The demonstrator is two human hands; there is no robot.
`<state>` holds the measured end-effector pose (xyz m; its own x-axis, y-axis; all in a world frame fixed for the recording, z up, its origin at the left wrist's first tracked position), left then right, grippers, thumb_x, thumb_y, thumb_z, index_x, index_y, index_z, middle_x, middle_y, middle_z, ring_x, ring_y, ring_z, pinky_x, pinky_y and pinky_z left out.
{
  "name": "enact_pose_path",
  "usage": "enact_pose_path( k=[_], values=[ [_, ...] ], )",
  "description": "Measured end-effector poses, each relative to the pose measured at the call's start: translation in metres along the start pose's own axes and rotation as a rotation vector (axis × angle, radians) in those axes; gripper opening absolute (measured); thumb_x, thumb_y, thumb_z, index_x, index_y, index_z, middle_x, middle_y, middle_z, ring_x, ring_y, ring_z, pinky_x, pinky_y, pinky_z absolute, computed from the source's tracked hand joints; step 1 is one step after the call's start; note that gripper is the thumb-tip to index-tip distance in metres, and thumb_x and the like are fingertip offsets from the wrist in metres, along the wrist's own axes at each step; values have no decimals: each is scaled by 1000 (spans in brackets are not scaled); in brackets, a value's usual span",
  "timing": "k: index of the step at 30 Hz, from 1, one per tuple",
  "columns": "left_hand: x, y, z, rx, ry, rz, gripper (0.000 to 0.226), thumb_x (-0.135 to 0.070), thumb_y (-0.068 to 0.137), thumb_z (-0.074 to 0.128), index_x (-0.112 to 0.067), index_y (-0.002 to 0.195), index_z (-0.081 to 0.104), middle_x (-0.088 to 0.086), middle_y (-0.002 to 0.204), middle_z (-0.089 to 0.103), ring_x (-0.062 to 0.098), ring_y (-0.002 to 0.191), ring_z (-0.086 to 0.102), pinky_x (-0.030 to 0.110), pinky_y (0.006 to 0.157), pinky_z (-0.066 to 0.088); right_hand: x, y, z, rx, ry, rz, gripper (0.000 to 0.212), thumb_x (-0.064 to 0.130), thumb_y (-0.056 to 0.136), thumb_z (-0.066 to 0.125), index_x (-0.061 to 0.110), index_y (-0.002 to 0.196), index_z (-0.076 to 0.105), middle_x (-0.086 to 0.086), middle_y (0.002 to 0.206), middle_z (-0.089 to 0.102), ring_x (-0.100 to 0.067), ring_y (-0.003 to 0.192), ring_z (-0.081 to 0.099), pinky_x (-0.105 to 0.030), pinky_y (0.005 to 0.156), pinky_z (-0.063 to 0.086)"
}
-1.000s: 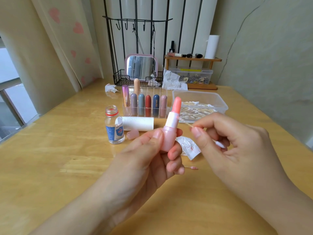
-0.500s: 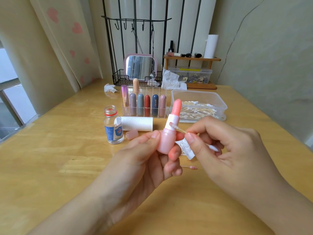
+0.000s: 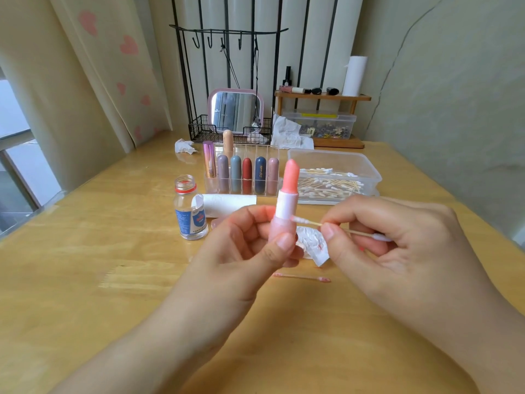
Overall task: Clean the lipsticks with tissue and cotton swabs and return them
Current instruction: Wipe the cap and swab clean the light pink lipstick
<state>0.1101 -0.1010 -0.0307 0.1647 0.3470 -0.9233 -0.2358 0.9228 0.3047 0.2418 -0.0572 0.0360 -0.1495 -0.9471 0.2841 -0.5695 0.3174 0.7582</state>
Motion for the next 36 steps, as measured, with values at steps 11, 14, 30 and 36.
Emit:
enact_pose_path(
  k=[11,14,30,36],
  values=[
    [-3,0,2,21,84,44,17,-31,76,69,-18,86,72,0,78,66,12,74,61,26,76,52,-3,0,1,3,46,54,13,12,77,66,18,65,64,26,53,30,9,50,39,4,52,26],
    [-3,0,0,21,62,30,21,-35,74,65,-21,87,73,1,81,64,14,74,60,27,75,51,-9,0,0,-4,88,98,15,13,77,65,21,65,62,17,48,30,4,48,40,2,50,27],
    [7,5,11,130,-288,-126,28,-17,81,60,-6,105,70,5,73,53,12,57,46,25,57,46,-3,0,5,26,136,87,13,8,77,65,17,69,66,27,50,40,7,51,46,2,53,33],
    [5,-1,11,113,-193,-83,26,-22,87,53,-9,102,70,2,78,57,13,70,52,23,69,48,2,1,2,0,91,46,14,2,75,65,14,67,65,37,57,35,15,55,46,8,56,29]
  ],
)
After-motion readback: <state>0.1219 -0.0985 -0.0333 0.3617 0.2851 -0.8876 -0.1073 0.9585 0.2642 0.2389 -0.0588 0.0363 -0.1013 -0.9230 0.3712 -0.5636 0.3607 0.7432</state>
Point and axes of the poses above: each hand's wrist, its own y-axis towards the middle knuckle, its own z-axis out of the palm, x = y × z, the point moved 6 cm from there along y, towards the middle knuckle
